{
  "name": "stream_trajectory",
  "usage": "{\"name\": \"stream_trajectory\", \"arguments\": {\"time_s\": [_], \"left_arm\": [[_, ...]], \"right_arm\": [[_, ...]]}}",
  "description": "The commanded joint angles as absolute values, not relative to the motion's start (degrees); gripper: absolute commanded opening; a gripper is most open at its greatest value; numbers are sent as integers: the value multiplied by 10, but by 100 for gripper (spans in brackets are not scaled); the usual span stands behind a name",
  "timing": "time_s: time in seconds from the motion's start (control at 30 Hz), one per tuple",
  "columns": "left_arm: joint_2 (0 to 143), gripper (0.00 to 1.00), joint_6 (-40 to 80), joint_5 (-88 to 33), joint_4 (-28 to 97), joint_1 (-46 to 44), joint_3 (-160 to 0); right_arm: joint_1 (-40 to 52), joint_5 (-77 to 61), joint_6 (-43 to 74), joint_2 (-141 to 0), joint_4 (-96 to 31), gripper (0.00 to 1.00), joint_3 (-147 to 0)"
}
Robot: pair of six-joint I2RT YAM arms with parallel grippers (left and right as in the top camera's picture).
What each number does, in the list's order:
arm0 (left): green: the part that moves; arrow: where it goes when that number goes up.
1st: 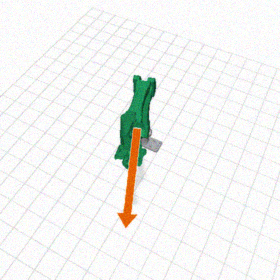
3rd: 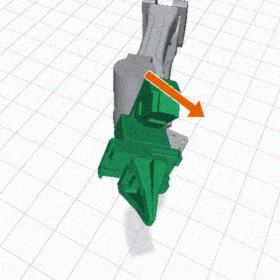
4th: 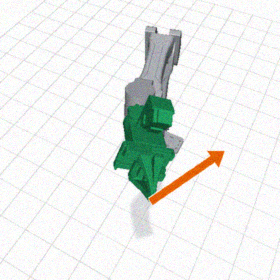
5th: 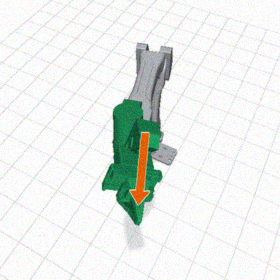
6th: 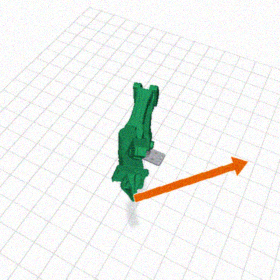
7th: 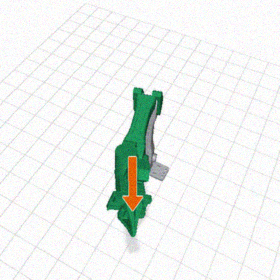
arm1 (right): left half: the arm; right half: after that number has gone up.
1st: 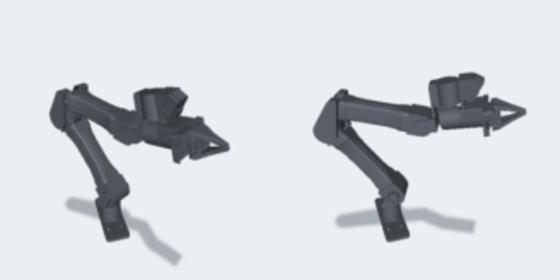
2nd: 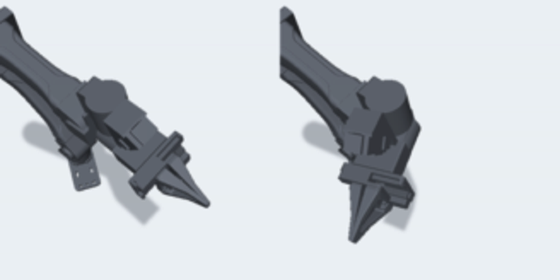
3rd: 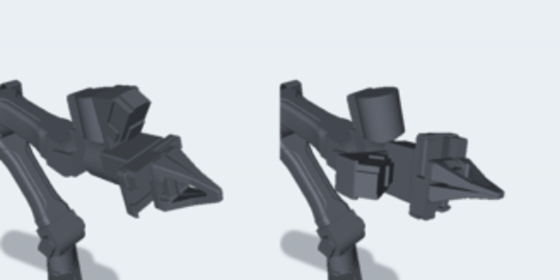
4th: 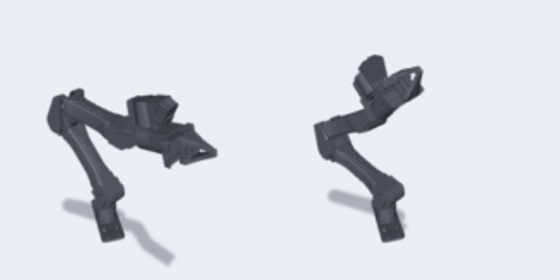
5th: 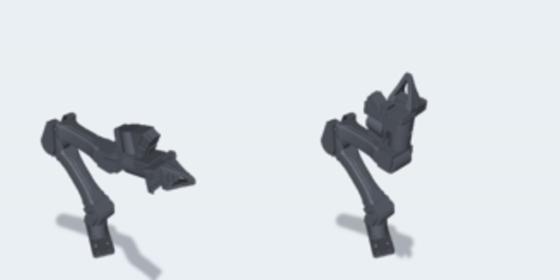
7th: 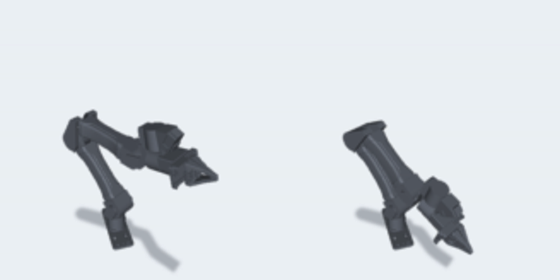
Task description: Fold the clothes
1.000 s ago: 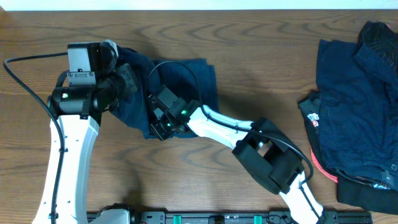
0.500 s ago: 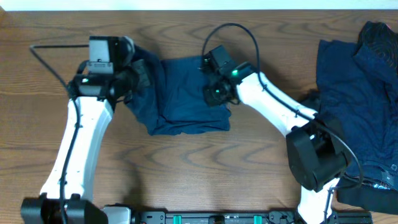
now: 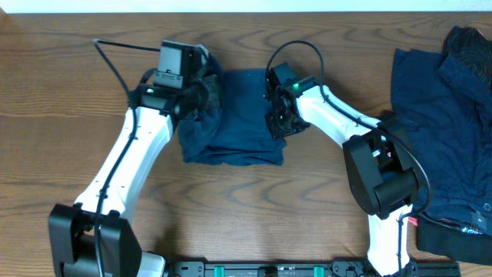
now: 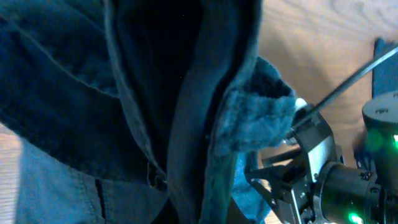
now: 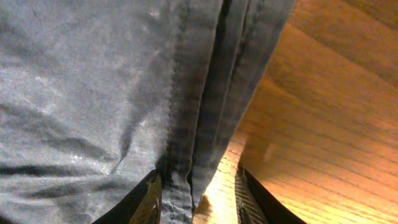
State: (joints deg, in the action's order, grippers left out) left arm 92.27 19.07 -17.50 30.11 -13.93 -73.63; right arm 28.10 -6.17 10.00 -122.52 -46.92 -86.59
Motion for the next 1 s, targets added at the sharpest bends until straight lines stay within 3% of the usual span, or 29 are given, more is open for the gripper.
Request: {"name": "stream_trajectory", "arguments": {"time_s": [0.0, 0.3, 0.33, 0.43, 0.57, 0.7, 0.83, 0.97], "left_arm": [[945, 6, 190, -172, 298, -165, -735], [978, 10, 190, -173, 294, -226, -735], [978, 14, 191, -173, 295, -232, -735], [972, 52, 180, -195, 292, -242, -737], [938, 69, 167, -203, 293, -233, -744], [886, 69, 165, -174, 295, -204, -745], [864, 69, 165, -134, 297, -167, -745], [879, 69, 165, -128, 297, -143, -740]], "right_arm": [[295, -71, 97, -1262, -476, 37, -853], [295, -71, 107, -1262, -482, 37, -853], [295, -71, 107, -1262, -483, 37, -853], [293, -71, 107, -1262, -483, 37, -853], [283, -69, 116, -1262, -491, 34, -853], [259, -43, 153, -1255, -531, 28, -866], [223, -24, 169, -1219, -560, 29, -892], [194, -114, 86, -1165, -560, 30, -938]]}}
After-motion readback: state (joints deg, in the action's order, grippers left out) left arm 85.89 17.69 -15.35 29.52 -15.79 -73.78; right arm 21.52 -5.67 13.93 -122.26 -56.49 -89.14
